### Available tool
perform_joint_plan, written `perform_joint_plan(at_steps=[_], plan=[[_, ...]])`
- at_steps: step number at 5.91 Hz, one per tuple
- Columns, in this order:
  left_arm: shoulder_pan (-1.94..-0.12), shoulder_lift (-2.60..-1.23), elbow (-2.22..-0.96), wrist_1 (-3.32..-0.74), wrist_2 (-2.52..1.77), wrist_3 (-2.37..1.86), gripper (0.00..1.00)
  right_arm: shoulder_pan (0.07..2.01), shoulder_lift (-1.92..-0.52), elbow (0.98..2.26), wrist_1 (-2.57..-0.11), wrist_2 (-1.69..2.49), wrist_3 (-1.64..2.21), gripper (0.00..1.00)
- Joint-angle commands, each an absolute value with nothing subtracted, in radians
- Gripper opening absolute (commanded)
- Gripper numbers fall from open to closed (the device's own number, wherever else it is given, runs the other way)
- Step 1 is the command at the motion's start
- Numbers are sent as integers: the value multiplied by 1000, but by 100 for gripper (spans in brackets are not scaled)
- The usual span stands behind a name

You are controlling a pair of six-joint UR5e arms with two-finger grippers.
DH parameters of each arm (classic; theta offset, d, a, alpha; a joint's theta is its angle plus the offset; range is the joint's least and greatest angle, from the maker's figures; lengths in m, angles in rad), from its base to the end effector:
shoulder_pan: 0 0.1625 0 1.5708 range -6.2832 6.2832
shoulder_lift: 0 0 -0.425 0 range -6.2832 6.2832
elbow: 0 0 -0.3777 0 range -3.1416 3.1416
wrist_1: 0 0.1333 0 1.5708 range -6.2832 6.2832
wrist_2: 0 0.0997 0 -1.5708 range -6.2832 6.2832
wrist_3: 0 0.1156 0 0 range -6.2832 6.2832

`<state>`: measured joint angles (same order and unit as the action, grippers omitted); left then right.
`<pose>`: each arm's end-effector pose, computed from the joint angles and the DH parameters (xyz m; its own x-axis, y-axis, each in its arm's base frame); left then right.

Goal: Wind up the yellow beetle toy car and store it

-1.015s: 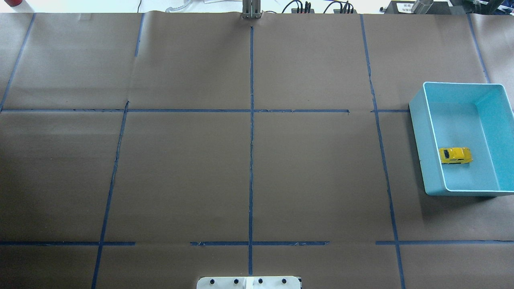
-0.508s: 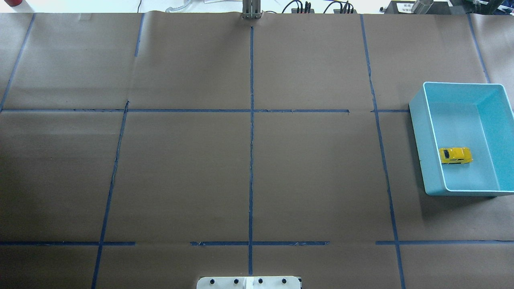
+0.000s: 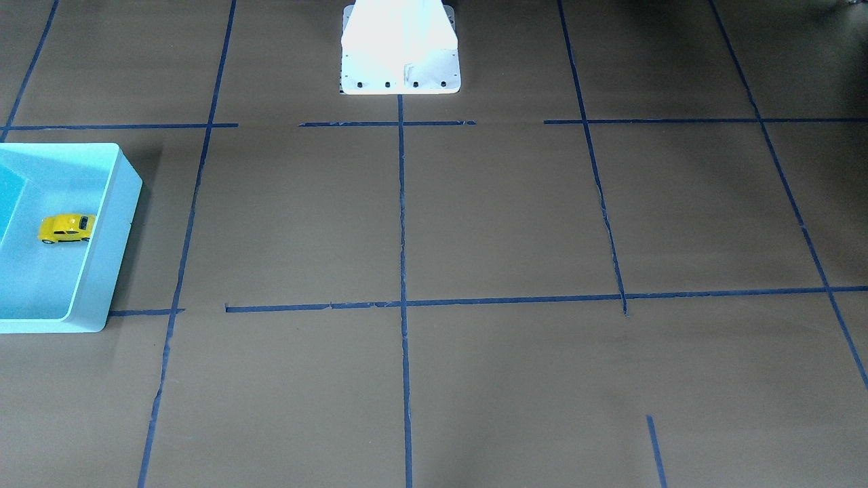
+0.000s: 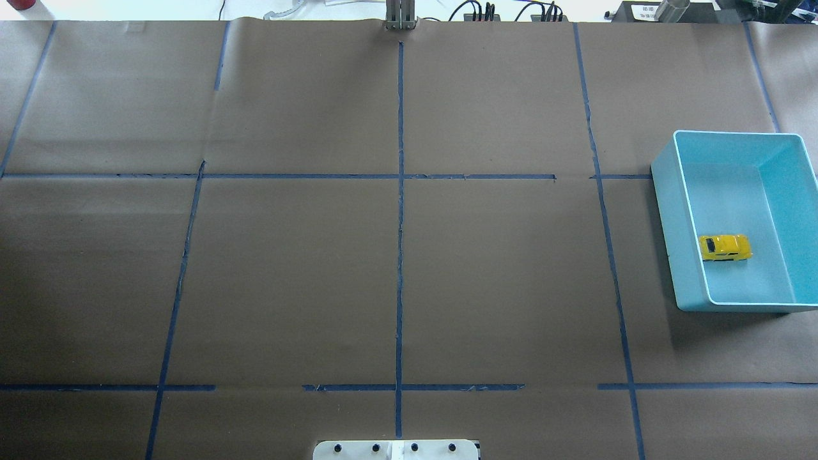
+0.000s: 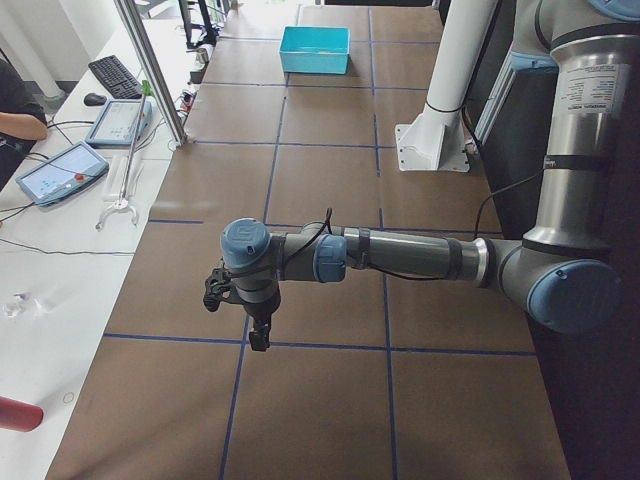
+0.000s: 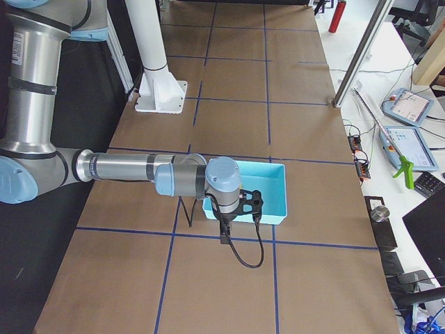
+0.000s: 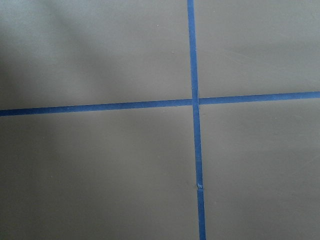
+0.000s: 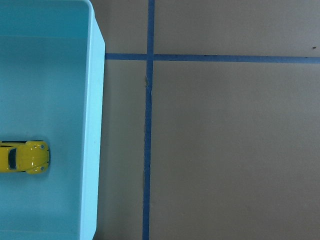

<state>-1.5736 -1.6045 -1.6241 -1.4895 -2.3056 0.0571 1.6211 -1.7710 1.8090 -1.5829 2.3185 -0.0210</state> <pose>-0.0572 -0.4906 0.6396 0.7409 0.0588 -0.6690 -0.0396 0.9983 0.0440 0.0745 -0.3915 0.6468 0.7341 -0.0017 0.6790 -0.0349 0.9986 0.0402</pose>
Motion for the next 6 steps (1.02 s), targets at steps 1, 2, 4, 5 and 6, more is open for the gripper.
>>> perform_joint_plan(at_steps=[1,2,4,5,6], plan=[[-1572,-1606,-1612,-1493,-2306,66,100,1615,-1764,1809,-1582,2271,-29,100],[-1572,-1605,-1603,-1512,-2306,61,100,1617,-1766,1807,-1577,2273,-38,100],[-1569,-1612,-1606,-1517,-2306,57,100,1617,-1772,1804,-1577,2286,-78,100],[-1569,-1612,-1603,-1517,-2306,57,100,1617,-1772,1784,-1577,2307,-69,100],[-1569,-1609,-1605,-1516,-2306,55,100,1615,-1772,1767,-1575,2324,-68,100]])
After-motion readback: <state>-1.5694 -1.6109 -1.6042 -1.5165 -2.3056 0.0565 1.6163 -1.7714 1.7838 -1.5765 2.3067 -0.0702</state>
